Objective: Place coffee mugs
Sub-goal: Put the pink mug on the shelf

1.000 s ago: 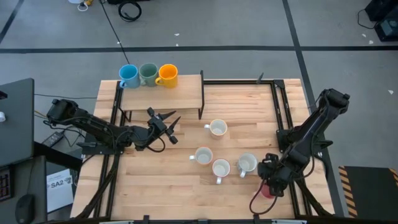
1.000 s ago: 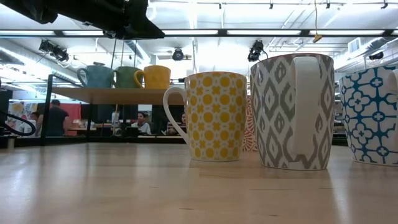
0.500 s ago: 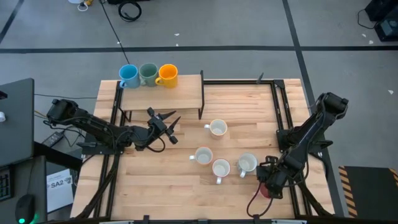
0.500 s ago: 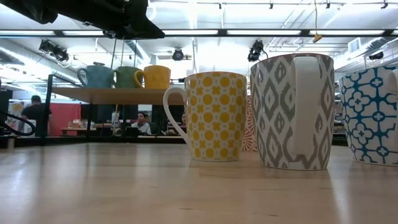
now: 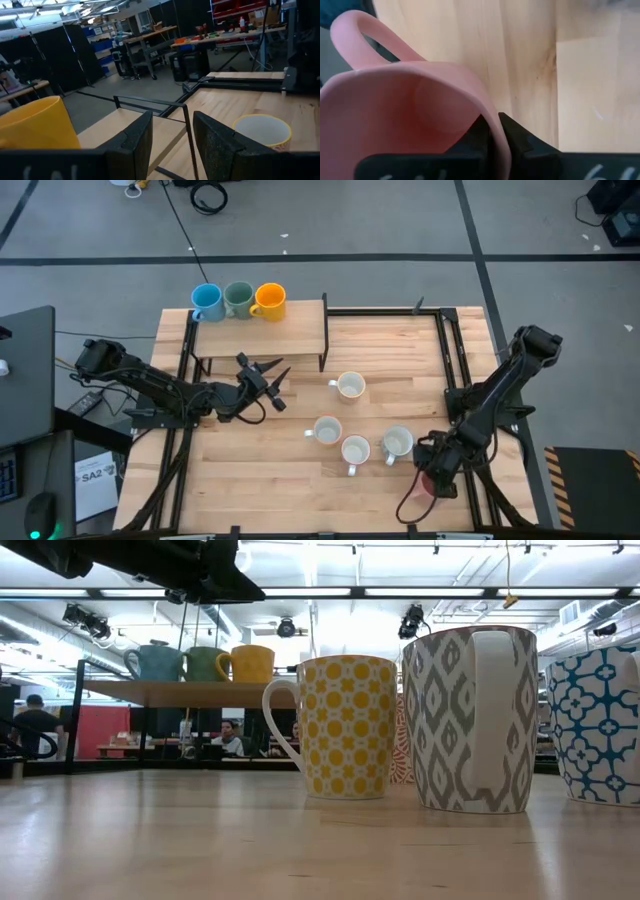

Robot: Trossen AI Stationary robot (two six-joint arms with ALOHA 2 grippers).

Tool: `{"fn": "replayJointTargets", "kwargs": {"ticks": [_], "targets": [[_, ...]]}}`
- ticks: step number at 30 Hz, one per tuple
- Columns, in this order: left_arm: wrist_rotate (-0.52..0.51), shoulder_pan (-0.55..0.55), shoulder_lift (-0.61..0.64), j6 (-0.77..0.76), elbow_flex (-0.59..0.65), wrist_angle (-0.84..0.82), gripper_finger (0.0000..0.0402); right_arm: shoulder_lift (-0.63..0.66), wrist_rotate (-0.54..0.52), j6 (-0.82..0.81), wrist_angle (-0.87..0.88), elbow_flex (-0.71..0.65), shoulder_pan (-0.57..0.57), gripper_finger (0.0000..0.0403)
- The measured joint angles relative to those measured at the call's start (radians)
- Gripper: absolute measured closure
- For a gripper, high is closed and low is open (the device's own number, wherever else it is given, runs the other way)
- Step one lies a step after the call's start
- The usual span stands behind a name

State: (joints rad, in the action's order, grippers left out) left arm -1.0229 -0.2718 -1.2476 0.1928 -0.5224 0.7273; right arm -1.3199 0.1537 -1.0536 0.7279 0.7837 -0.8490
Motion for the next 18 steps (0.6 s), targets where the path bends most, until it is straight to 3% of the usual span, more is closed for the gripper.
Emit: {"fn": "replayJointTargets", "kwargs": {"ticks": [4,11,14,18], "targets": [[0.035,0.0,0.0,-0.007,0.0,0.0,0.0253,0.062,0.001,0.009,-0.015,0.0,0.055,0.0369],[0.235,0.0,0.0,-0.009,0.0,0.002,0.0253,0.2,-0.006,0.01,-0.109,0.0,0.212,0.0372],[0.332,0.0,0.0,-0.009,0.0,0.011,0.0253,0.253,-0.069,0.025,-0.16,0.001,0.296,0.0371],[0.474,0.0,0.0,-0.03,0.0,0.054,0.0253,0.297,-0.199,0.196,-0.267,0.001,0.414,0.037]]}}
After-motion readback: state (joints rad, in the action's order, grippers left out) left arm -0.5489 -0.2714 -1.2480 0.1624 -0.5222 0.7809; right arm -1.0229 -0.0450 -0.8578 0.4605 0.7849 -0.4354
